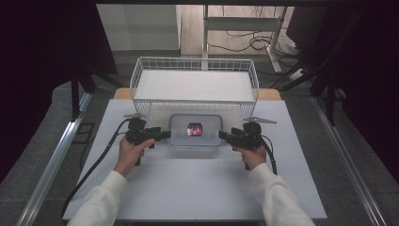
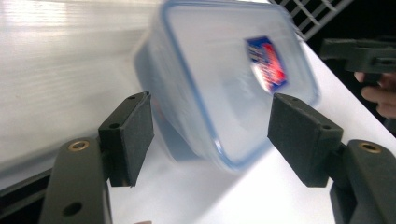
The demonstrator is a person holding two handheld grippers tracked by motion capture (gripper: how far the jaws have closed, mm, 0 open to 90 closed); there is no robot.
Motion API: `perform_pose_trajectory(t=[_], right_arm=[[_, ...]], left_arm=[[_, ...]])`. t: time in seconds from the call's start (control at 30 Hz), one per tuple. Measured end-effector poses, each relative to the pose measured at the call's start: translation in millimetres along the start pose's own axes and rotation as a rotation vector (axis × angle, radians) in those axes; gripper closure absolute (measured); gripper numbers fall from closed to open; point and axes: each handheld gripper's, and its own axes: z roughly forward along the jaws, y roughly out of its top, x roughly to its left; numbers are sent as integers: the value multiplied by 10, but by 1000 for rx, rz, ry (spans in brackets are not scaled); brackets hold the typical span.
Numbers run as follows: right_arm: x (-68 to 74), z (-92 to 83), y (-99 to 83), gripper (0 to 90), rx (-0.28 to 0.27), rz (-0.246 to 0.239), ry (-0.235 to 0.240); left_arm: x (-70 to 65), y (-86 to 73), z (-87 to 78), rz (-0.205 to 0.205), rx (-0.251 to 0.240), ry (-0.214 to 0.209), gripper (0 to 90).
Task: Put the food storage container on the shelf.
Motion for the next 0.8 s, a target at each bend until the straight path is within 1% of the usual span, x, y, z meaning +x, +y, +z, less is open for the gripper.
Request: perform_pose_trajectory(t=[0.03,0.13,0.2,0.27,0.3,0.4,0.5,0.57,0.63,0.7,0.77,0.8], right_arm=[[25,-41,-11,322,8,-29,-8],[104,-161,-77,352,17,-110,-21],[159,-225,-136,373,33,-156,-19],[217,-280,-199,396,48,-204,-16],[247,-301,-231,408,53,-228,-16],[332,-334,-308,443,77,-289,-10],[419,-332,-350,510,100,-324,1],[470,-311,-374,563,120,-351,9],[514,-279,-399,624,145,-383,14],[547,-247,-419,698,162,-418,11],[572,-212,-430,772,182,-439,13],[586,-187,-436,807,187,-442,14]], left_arm=[[-25,-20,-41,19,2,-4,306],[-114,-107,-138,50,8,-19,305],[-174,-174,-192,75,18,-20,305],[-232,-237,-247,104,36,-11,303],[-259,-268,-277,114,43,-8,303],[-323,-373,-358,121,51,-9,303],[-382,-494,-425,131,71,-2,302],[-432,-558,-470,151,92,16,295],[-493,-606,-522,167,95,28,295],[-534,-641,-570,170,92,25,294],[-562,-672,-608,180,89,33,294],[-570,-689,-621,181,87,34,294]])
